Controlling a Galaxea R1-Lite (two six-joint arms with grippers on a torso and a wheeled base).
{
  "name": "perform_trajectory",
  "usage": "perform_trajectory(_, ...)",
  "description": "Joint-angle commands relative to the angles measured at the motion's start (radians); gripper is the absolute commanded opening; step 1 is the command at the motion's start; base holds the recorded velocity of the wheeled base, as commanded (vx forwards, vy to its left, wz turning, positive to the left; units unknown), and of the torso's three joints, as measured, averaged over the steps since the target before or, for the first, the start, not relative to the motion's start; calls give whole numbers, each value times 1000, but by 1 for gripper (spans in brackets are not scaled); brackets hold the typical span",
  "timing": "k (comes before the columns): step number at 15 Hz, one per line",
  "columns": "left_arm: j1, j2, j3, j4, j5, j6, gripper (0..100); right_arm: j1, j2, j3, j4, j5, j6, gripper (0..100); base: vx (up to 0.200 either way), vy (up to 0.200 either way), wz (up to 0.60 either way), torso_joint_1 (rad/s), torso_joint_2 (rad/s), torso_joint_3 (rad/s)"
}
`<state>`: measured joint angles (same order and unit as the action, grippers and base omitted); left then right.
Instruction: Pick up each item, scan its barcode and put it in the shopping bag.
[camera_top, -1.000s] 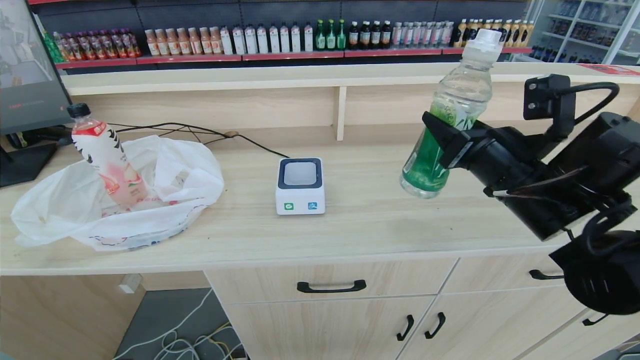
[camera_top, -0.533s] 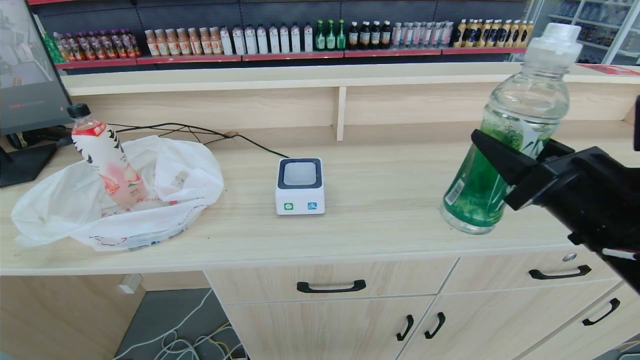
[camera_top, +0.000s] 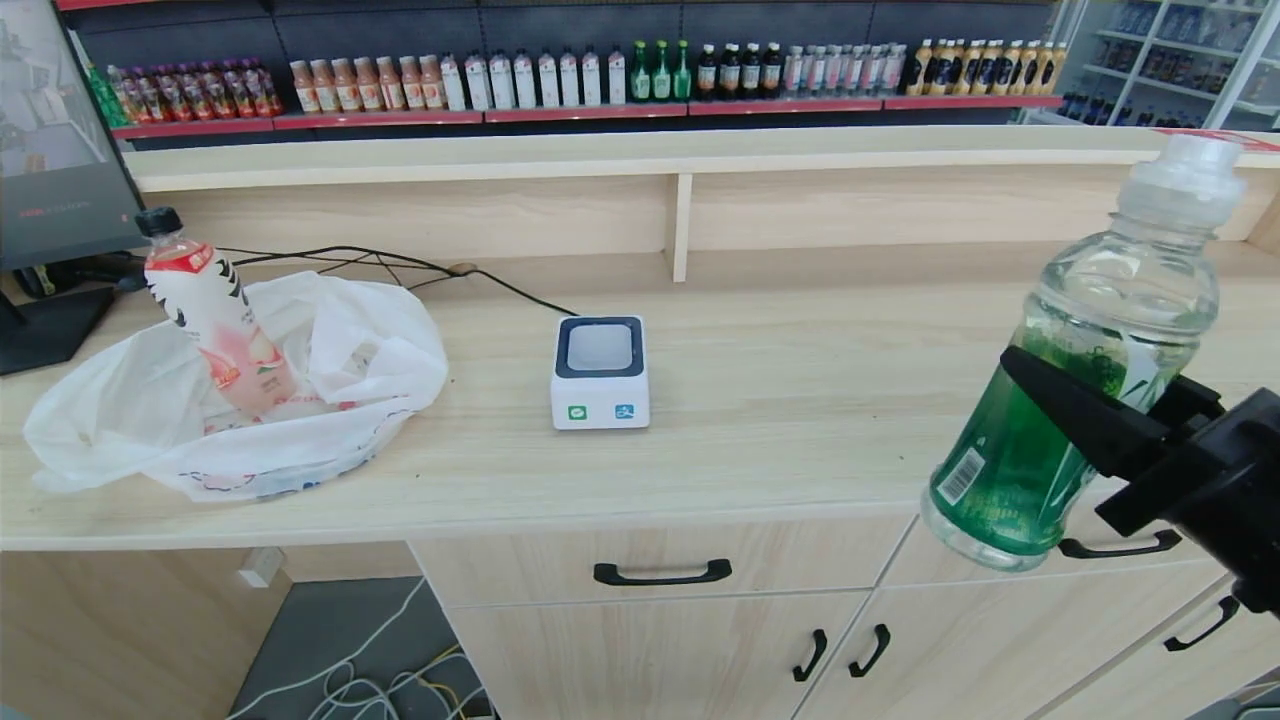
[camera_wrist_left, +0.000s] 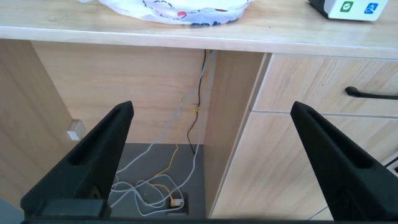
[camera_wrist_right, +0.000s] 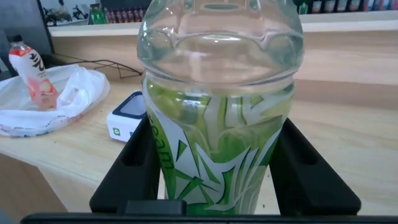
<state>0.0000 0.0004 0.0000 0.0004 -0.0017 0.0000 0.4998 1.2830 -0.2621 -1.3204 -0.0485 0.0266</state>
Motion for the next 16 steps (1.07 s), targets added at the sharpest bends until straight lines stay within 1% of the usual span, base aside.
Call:
perform_trajectory(1,0,0,0,0,0,0,100,8,-7,29,-3,1,47,0,0,0,0,0,0,0)
perform_trajectory(2,0,0,0,0,0,0,100,37,-17,44,-8,15,98,0,0,0,0,0,0,0)
perform_trajectory(3,0,0,0,0,0,0,100,46,-30,49,-8,32,125,0,0,0,0,0,0,0)
perform_trajectory(4,0,0,0,0,0,0,100,46,-36,46,-6,78,164,0,0,0,0,0,0,0)
perform_trajectory(7,0,0,0,0,0,0,100,54,-33,29,-8,119,243,0,0,0,0,0,0,0)
perform_trajectory(9,0,0,0,0,0,0,100,69,-33,50,-6,184,309,0,0,0,0,0,0,0)
perform_trajectory(12,0,0,0,0,0,0,100,103,9,40,-10,257,408,0,0,0,0,0,0,0)
perform_trajectory(14,0,0,0,0,0,0,100,149,12,32,-10,283,477,0,0,0,0,0,0,0)
perform_trajectory(15,0,0,0,0,0,0,100,154,29,21,-8,299,515,0,0,0,0,0,0,0)
perform_trajectory(16,0,0,0,0,0,0,100,154,35,18,-8,305,521,0,0,0,0,0,0,0)
